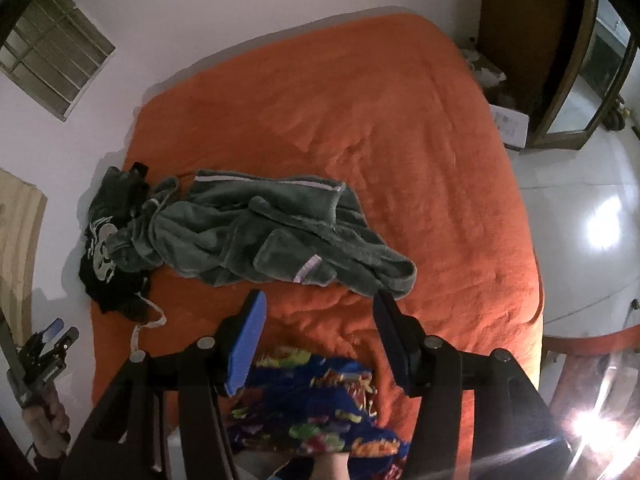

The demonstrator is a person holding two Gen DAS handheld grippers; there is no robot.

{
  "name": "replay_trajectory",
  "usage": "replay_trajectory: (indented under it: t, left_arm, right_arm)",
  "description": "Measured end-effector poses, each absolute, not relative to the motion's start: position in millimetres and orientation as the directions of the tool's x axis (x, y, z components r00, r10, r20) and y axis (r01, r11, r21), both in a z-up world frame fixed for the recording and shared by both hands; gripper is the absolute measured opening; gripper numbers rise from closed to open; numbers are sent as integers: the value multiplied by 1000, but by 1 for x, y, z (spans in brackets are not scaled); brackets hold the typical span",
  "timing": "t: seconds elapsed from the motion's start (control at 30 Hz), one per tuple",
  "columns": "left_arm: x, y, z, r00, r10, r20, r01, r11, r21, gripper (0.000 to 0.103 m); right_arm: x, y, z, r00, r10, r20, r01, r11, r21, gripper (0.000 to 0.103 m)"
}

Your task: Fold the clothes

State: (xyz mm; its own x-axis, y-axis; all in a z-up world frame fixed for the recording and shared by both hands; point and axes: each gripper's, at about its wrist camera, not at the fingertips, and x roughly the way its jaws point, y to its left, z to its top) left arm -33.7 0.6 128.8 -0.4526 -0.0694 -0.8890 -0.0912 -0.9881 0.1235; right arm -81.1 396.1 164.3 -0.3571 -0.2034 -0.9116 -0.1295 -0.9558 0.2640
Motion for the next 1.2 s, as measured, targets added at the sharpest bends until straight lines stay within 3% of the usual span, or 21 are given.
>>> replay_trajectory:
  t: [0.1, 0.33, 0.47, 0.6, 0.73, 0.87, 0.93, 1.03, 1.2]
  left_arm:
    - [-65, 3, 116, -454, -64, -889, -91, -989, 118, 69]
    - [-147, -2, 52, -418, -86, -904, -50, -992, 118, 69]
    - [-234, -7, 20, -326, -136, -935, -43, -986, 159, 69]
    - [-317, -5, -1, -332, -114, -937, -47, -989, 137, 69]
    - [-356, -1, -32, -355, -63, -933, -100, -990, 105, 69]
    - [-366, 13, -74, -368, -129, -921, -221, -950, 221, 69]
    - [-372, 18, -95, -341, -122, -932, -270, -937, 221, 69]
    - [-386, 21, -124, -272, -79, -959, -312, -936, 165, 69]
    - [-407, 21, -166, -200, -142, -969, -337, -919, 205, 69]
  right_arm:
    - [-99, 394, 161, -380, -189, -906, -126, -959, 252, 64]
    - [-141, 408, 113, -355, -117, -927, -176, -966, 189, 65]
    - [-206, 407, 78, -281, -77, -957, -134, -984, 119, 65]
    - [-290, 392, 27, -304, -176, -936, -15, -982, 190, 65]
    - [-306, 395, -19, -316, -272, -909, 55, -962, 269, 65]
    - [-304, 392, -56, -236, -294, -926, 142, -953, 266, 65]
    - [-300, 384, -70, -259, -297, -919, 221, -945, 243, 65]
    - [-294, 381, -94, -274, -279, -920, 237, -947, 217, 65]
    - [-298, 389, -141, -161, -359, -919, 159, -929, 335, 63]
